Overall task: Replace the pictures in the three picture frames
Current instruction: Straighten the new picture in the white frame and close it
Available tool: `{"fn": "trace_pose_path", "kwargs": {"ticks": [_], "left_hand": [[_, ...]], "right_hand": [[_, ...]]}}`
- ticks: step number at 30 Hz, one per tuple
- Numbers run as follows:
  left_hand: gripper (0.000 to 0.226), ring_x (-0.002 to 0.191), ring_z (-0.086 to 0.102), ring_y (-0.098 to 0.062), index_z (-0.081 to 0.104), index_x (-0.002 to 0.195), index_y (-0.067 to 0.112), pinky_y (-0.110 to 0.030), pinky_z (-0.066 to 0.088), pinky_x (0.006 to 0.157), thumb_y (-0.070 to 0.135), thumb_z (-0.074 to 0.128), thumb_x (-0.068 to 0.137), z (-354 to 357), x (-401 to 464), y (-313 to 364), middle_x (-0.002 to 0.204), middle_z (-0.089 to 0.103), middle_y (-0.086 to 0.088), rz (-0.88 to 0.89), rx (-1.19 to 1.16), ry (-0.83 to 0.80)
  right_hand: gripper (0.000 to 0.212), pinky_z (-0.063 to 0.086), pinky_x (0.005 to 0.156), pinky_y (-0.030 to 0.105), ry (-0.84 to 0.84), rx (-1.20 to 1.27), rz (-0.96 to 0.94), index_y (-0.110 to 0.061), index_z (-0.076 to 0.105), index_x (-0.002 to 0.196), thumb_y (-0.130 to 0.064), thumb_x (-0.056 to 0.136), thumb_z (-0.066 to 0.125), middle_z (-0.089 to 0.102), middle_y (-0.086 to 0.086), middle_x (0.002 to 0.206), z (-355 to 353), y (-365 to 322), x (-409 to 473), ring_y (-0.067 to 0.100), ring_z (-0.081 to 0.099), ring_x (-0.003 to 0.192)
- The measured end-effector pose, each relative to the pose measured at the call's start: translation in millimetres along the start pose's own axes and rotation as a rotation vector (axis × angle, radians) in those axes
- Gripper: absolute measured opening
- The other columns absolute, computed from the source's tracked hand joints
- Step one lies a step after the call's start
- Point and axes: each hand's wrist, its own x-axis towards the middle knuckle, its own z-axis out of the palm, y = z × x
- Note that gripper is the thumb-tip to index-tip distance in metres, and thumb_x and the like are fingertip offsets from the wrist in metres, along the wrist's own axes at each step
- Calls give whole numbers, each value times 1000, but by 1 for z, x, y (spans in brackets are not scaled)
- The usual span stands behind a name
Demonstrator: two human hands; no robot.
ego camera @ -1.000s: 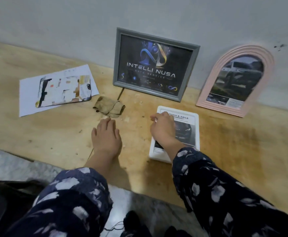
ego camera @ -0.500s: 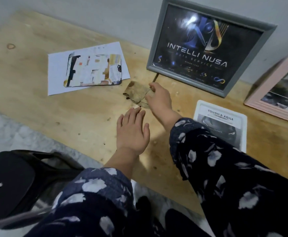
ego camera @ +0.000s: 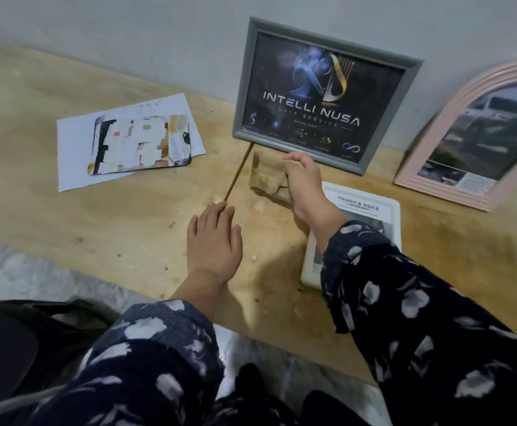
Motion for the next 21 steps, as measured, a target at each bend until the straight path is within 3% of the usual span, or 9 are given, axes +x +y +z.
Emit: {"fn": "trace_pose_path", "kwargs": {"ticks": [3,5,8,10,12,16,19,21], "left_hand": [[48,145,19,-15,46,138,20,-44,5,118,40,27,98,-5,-7,12,151,35,4,-10,-27,11],[53,145,18,-15,45,137,20,-45,1,117,48,28,95,-5,-13,26,151,35,5,89,-40,10],[66,147,14,-12,38,142,25,-48,0,119,64,24,90,0,-21,56,153,31,6,290,-68,-98],[77,148,7,-11,30,146,26,-50,-1,119,73,24,86,4,-24,74,157,23,7,361,-19,-196],[88,148,2,-10,20,150,25,-50,-3,119,79,29,81,11,-28,85,160,16,8,396,27,-258],[102,148,-2,-9,13,152,24,-51,-6,118,86,35,74,19,-33,84,160,13,9,415,33,-261],[108,148,-3,-9,10,153,23,-51,-6,118,89,33,70,21,-32,82,160,12,9,404,48,-258],[109,148,-4,-9,10,153,23,-52,-6,118,89,33,69,21,-32,83,160,11,9,403,46,-256]], "right_hand": [[30,58,68,52,-44,185,120,-32,56,72,-13,91,41,54,7,123,-38,-10,-5,37,56,108],[30,58,62,51,-8,223,143,-29,52,74,-10,92,36,46,9,131,-61,-17,-8,41,53,110],[16,58,69,53,45,218,94,-23,45,80,-12,91,43,50,9,118,-88,-25,-11,32,58,101],[19,57,75,46,80,9,5,-23,41,84,-17,85,59,52,6,98,-98,-24,-10,23,57,85],[31,49,68,35,120,-350,-143,-20,38,89,-14,80,67,50,1,90,-104,-19,-10,17,51,76],[26,37,54,30,160,-665,-384,-19,44,95,2,82,54,54,1,81,-104,-1,-8,19,51,69],[46,45,75,30,272,-884,-485,-27,55,122,1,85,52,67,-8,88,-98,9,1,18,60,85],[49,37,82,33,318,-1093,-556,-35,54,128,-6,89,51,70,-8,93,-93,11,9,17,60,91]]}}
